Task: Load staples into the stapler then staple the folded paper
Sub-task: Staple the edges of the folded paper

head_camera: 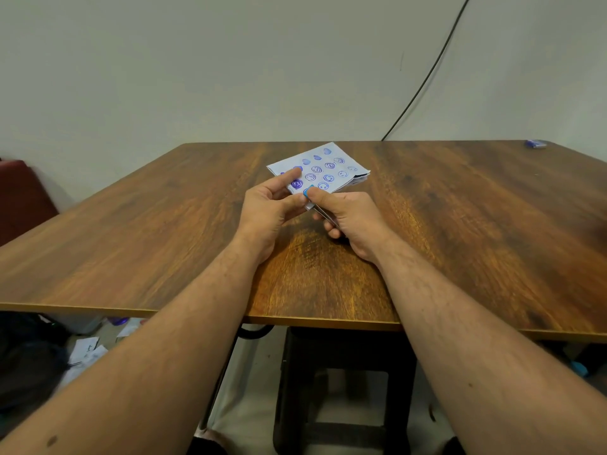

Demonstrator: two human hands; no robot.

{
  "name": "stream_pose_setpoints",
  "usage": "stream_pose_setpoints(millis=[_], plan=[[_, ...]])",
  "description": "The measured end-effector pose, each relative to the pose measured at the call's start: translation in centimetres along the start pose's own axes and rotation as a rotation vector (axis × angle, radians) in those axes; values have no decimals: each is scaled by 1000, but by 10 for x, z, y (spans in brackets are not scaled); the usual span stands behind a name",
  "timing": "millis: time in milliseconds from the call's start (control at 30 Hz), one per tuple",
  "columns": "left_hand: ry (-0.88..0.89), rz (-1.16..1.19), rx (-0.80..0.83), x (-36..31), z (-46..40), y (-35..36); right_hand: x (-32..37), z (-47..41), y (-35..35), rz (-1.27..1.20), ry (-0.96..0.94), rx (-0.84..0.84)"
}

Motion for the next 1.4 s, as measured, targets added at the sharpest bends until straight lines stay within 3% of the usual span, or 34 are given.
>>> stream_pose_setpoints(millis=[767, 1000, 1267, 1400], plan=[[1, 42, -28, -1, 0, -2, -2, 0, -6, 56, 4, -48], [-14, 92, -85, 0, 0, -7, -6, -1, -16, -126, 67, -140], [-27, -44, 6, 1, 3, 0, -4, 2, -8, -91, 58, -67], [-42, 19, -29, 1, 3, -6, -4, 3, -10, -118, 65, -84]])
Point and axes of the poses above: each hand's wrist, its own z-axis away from the middle knuckle, its own y-axis out of the palm, x = y × z, the point moved 10 cm from there along -z, towards the middle knuckle, and after that the axes turned 12 degrees about z, right-handed, at the moved point
